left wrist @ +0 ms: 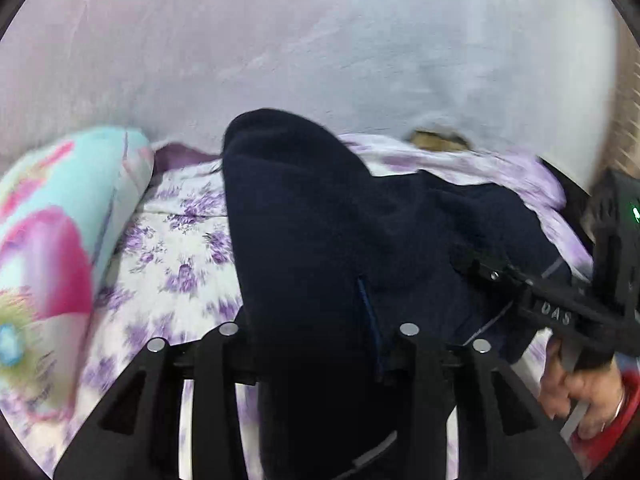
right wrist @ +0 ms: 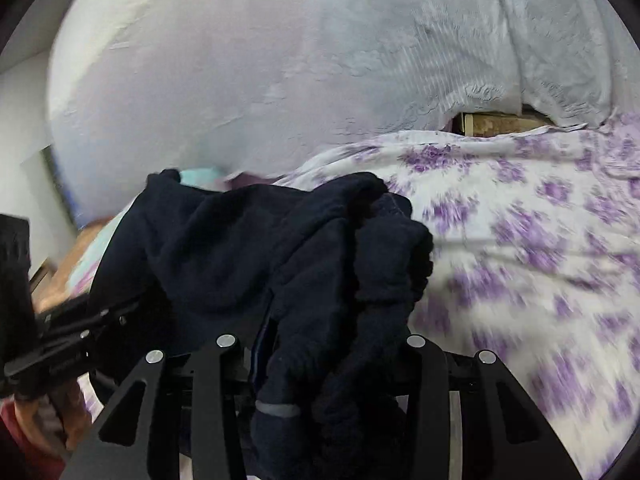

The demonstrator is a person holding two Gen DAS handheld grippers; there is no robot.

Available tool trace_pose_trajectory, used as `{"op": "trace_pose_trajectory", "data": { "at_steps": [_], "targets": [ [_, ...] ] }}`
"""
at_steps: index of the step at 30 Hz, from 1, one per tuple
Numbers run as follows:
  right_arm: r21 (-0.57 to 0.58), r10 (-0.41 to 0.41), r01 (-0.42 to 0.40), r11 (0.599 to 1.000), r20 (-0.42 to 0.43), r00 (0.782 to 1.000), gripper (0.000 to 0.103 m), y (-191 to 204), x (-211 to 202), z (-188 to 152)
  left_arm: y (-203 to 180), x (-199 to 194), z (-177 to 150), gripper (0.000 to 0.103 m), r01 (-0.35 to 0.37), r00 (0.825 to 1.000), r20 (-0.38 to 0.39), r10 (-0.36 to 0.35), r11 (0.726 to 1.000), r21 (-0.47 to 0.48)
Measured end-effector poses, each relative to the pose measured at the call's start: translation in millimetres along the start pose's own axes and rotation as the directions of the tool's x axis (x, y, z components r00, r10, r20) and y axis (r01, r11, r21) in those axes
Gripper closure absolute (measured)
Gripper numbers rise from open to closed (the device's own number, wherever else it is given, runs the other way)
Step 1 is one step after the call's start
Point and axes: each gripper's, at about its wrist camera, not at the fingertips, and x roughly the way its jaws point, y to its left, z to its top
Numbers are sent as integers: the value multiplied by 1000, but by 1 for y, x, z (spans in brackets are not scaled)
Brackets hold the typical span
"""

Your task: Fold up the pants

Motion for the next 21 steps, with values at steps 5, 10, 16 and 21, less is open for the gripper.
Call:
{"op": "trace_pose_trajectory", "data": {
  "at_steps": [5,10,16,21],
  "targets": [
    [150,-70,85,985,-102,992,27,-47,67,-32,42,102,-43,33,-144,985,-113,132,983,-111],
    [113,-175,162,980,120,977,26,-42,0,-32,82,54,-52,14,-93,994,17,105,933,-347],
    [-77,-421,420,904,0,907,4,-18,22,-57,78,46,-75,7,-243,969,-112,220,934,-262],
    [-64,-393,426,903,281,876,4,20,-59,-98,50,-10,-101,5,-258,965,-25,259,936,-240]
  ]
}}
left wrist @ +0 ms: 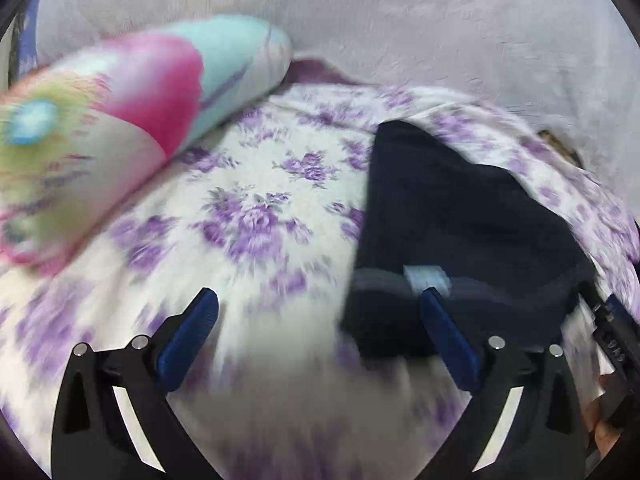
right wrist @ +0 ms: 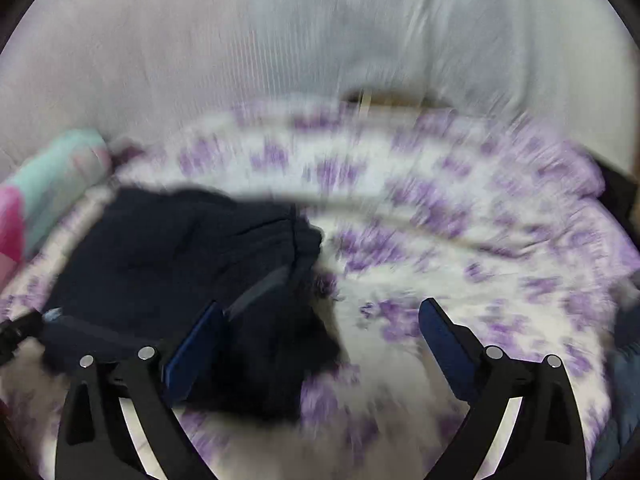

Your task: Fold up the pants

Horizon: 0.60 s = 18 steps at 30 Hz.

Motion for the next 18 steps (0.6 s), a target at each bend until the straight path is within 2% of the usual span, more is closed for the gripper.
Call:
{"op": "trace_pose_trajectory", "data": {
  "at_steps": [1,2,4,5,7,11,12,15,18],
  "targets": [
    [-15,25,-24,1000,64,998,4,2,-25,-6,-11,-13,-8,5,-13,999,30,12,999,46],
    [-37,35,-31,999,92,995,4,6,-44,-13,-23,-29,-17,5,-44,997,69,36,993,107],
    [-68,9,-3,998,87,996,4,10,-67,-27,-45,-61,-36,5,-93,989,133,67,976,199],
    [-71,-7,12,997,75,997,4,10,-73,-32,-49,-73,-45,5,-89,988,146,59,973,214],
    [-31,-28,29,999,46,999,4,0,-87,-39,-52,-92,-62,5,-62,989,143,34,978,200],
    [90,28,-30,996,20,999,3,-23,-121,-56,-52,-115,-92,5,-39,996,90,26,989,141],
    [111,38,-39,993,5,999,3,-26,-125,-59,-53,-122,-98,5,-45,994,101,31,989,141],
    [133,52,-48,990,-32,998,3,-30,-125,-64,-61,-145,-107,5,-84,979,198,50,982,167],
    [103,82,-74,992,-73,994,4,-22,-115,-64,-68,-156,-110,5,-80,966,256,26,976,204]
  ]
}}
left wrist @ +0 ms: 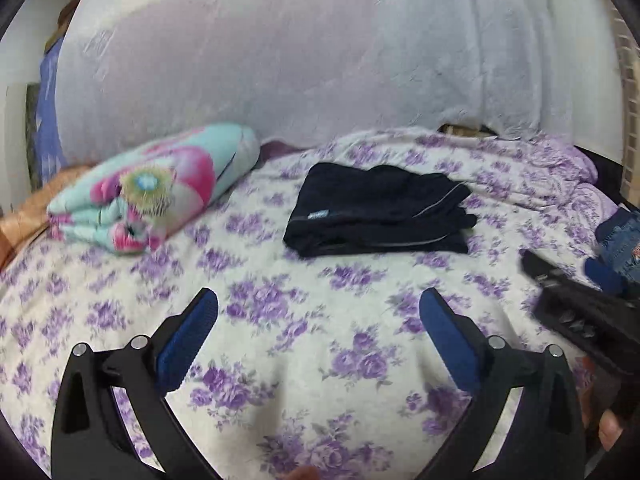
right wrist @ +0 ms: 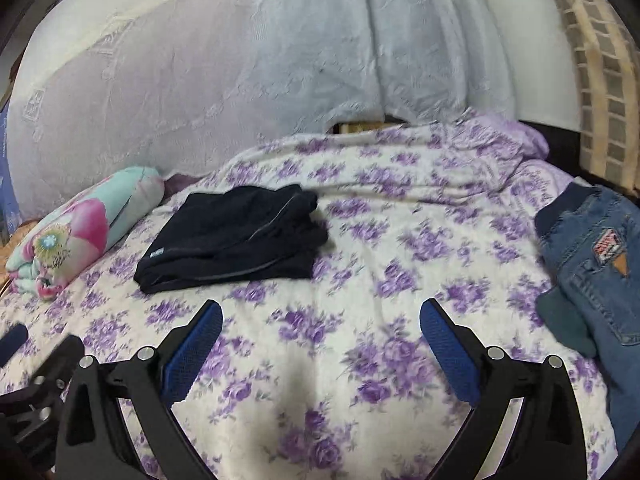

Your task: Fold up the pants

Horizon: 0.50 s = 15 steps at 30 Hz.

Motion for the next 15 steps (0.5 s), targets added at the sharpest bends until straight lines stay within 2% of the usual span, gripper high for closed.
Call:
{"op": "trace_pose_trajectory", "data": {
  "at_steps": [4,5,15],
  "targets": [
    [-95,20,-22,995,-23,1000,4,22,5,0,-3,4,1,5,31,1000,4,-31,999,23],
    [-108,2,-5,994,-27,1000,4,25,7,0,-3,6,1,5,33,999,2,-33,999,22],
    [-108,15,-21,994,-53,999,4,29,16,3,11,34,4,5,38,997,-66,-41,998,-47]
  ]
}}
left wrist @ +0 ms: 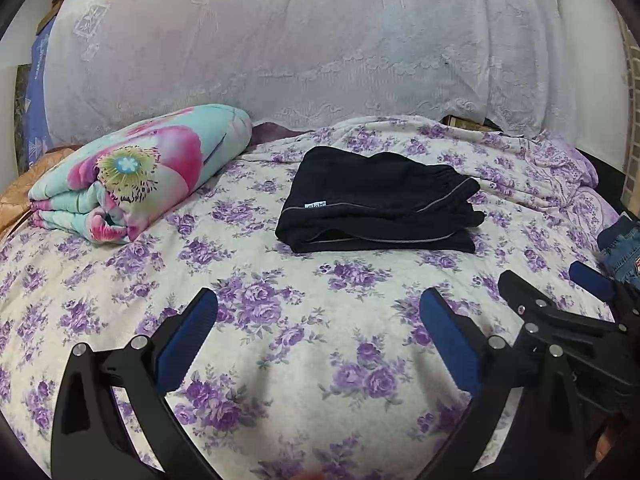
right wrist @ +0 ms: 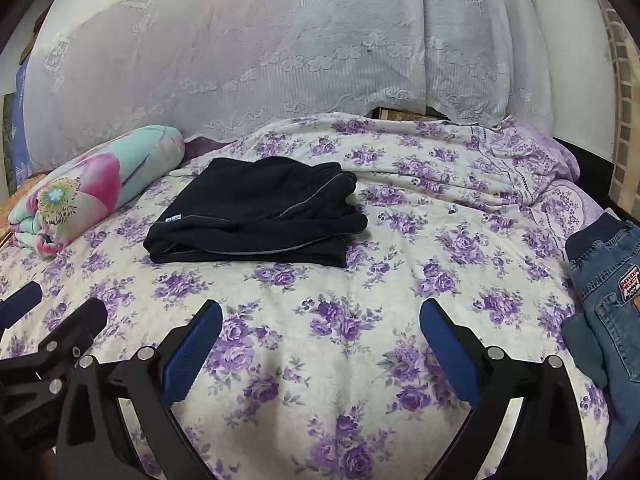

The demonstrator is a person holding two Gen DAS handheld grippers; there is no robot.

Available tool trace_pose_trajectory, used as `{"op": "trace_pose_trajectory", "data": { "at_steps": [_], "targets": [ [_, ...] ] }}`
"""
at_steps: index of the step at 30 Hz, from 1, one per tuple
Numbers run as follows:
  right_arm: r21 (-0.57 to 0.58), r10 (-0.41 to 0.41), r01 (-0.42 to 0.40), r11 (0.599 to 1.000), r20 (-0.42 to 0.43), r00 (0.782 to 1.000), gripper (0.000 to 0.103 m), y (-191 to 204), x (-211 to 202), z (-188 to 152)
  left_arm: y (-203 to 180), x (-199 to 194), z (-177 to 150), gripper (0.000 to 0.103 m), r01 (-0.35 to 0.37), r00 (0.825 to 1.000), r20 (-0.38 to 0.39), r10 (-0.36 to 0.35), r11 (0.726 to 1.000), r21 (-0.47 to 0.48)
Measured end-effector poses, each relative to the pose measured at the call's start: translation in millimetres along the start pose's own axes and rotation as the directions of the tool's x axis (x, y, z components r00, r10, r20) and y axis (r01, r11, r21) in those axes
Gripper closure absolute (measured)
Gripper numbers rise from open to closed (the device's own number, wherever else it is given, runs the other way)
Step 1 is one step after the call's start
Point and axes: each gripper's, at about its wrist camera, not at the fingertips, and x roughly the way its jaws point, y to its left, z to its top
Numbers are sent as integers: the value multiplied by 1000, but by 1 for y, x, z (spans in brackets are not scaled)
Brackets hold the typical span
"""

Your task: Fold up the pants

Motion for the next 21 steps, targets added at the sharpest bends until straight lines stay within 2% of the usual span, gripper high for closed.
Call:
{"op": "trace_pose_trajectory", "data": {
  "at_steps": [10,21],
  "targets": [
    [8,0,0,1000,4,1000,4,-1,-1,-1,-6,-10,-1,5,-4,998,57,3,1000,30],
    [14,9,-9,1000,-7,1000,4,-5,1,-1,-6,-3,-2,5,0,1000,17,0,1000,26]
  ]
}}
